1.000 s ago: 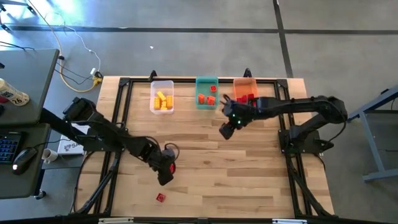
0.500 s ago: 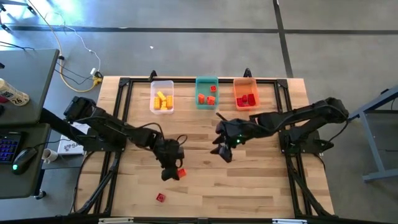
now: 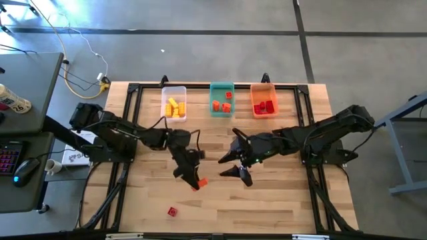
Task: Sort & place blocks by color
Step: Put the orange game piece into the blue bin
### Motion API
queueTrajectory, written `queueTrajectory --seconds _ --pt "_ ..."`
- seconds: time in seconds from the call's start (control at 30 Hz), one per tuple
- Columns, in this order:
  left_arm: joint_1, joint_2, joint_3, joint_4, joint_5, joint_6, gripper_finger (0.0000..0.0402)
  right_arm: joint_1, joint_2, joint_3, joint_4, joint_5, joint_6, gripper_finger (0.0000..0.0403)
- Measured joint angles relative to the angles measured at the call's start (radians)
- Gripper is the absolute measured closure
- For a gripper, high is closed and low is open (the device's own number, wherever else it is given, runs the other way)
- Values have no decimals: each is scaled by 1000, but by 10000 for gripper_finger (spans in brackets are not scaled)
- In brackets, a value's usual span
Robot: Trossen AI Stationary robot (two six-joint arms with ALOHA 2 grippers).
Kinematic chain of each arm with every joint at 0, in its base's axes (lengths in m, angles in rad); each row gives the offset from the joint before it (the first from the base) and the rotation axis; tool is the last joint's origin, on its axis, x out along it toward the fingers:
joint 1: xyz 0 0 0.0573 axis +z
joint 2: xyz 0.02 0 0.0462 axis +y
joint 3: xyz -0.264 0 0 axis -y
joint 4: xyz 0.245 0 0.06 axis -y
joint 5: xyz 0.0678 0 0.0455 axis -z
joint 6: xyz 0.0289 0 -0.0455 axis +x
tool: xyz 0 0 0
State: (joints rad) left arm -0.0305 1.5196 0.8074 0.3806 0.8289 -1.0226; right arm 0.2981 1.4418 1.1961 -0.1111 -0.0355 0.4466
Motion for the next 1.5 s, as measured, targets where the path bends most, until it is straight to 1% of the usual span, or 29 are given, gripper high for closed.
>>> queueTrajectory --seconds 0.17,0.3,0.4,0.57,0.7,0.93,1.2,1.3,1.5 --pt "36 0 0 216 66 -135 282 -3 0 0 127 7 -68 165" --pt "61 0 0 388 70 -238 282 -16 0 0 173 7 -108 165" --pt "79 0 1 443 70 -279 282 -27 0 0 194 7 -115 165" --pt "94 1 41 431 90 -284 282 -45 0 0 197 3 -120 165" --pt "106 1 81 417 118 -286 282 -49 0 0 215 -13 -164 165" --pt "137 1 114 416 146 -320 282 -49 0 0 260 -78 -186 165" --pt "156 1 154 393 142 -330 282 -50 0 0 269 -47 -233 165" --pt "164 1 169 344 136 -319 282 -52 0 0 300 -44 -260 165" --pt "188 1 173 341 131 -314 282 -63 0 0 321 -45 -271 165"
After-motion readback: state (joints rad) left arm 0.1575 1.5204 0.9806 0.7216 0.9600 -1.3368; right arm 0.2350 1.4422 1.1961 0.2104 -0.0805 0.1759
